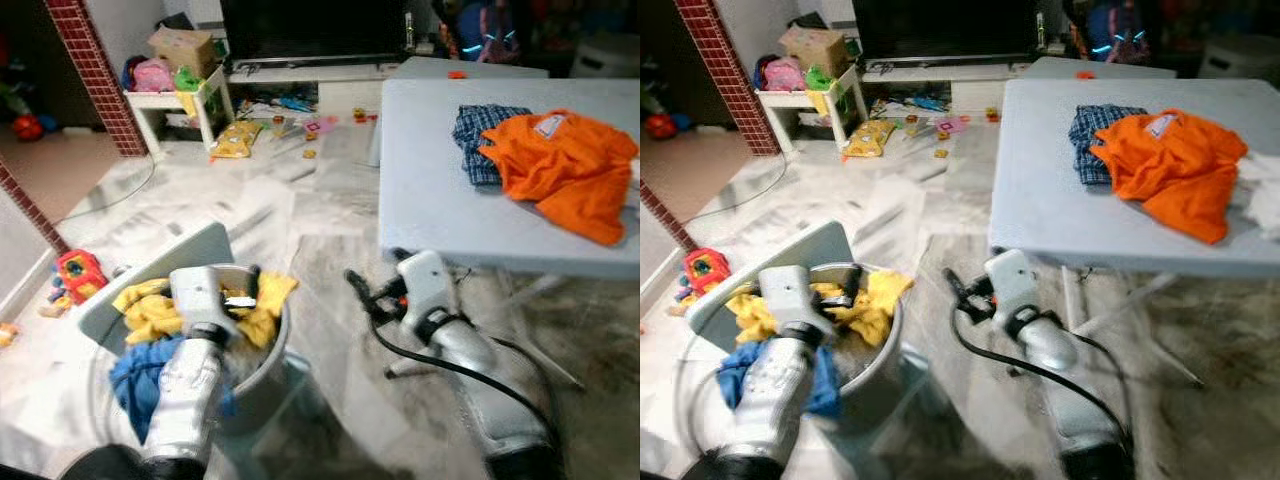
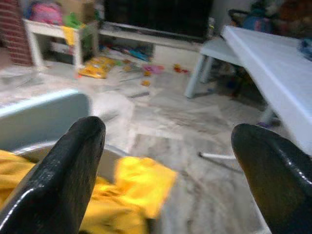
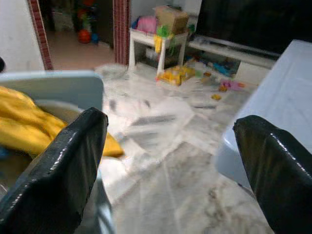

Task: Hang hanger

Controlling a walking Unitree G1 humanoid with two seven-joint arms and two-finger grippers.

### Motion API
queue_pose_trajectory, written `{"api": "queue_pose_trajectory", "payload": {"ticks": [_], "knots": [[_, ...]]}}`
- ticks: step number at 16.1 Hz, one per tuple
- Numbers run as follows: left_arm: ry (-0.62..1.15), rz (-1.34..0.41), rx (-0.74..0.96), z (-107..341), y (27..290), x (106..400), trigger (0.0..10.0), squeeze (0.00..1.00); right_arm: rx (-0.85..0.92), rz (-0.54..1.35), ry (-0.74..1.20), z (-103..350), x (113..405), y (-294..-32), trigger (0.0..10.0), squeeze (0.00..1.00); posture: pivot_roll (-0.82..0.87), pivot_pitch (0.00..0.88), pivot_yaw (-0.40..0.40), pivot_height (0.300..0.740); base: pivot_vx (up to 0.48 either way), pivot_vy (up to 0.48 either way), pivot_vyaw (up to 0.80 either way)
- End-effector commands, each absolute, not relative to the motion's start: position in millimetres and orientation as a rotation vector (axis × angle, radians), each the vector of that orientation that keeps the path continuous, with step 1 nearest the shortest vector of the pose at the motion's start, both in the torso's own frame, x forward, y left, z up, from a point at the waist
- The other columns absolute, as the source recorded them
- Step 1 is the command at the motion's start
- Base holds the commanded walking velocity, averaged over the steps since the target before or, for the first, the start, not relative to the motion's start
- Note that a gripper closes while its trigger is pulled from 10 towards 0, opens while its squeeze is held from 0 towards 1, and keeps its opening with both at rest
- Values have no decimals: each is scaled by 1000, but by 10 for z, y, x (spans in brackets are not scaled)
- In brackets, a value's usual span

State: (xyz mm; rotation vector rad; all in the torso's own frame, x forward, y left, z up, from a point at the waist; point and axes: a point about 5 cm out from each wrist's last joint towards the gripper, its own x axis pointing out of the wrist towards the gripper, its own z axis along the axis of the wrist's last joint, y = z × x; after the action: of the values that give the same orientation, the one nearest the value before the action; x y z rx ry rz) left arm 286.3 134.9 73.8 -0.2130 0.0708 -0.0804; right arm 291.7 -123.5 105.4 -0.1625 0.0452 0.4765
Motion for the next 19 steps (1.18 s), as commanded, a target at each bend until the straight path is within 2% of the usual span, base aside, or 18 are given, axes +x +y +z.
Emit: {"api": "queue_pose_trajectory", "payload": {"ticks": [1, 6, 14, 17, 19], "knots": [[71, -52, -197, 745, 1438, 2863, 10000, 0, -169, 509, 19, 1091, 2910, -1163, 10000, 0, -157, 0, 50, 740, 0, 0, 800], [93, -28, -196, 719, 1439, 2878, 10000, 0, -164, 503, 25, 1082, 2923, -1162, 10000, 0, -158, 0, 48, 740, 0, 0, 724], [146, -23, -230, 650, 1436, 2882, 10000, 0, -180, 500, 29, 1084, 2908, -1189, 10000, 0, -164, 0, 41, 740, 0, 0, 0], [306, -5, -261, 433, 1469, 2863, 10000, 0, -206, 519, 37, 1090, 2860, -1195, 10000, 0, -180, 0, 25, 740, 0, 0, 0], [352, -4, -259, 372, 1476, 2857, 10000, 0, -216, 526, 41, 1090, 2836, -1204, 10000, 0, -187, 0, 21, 740, 0, 0, 0]]}}
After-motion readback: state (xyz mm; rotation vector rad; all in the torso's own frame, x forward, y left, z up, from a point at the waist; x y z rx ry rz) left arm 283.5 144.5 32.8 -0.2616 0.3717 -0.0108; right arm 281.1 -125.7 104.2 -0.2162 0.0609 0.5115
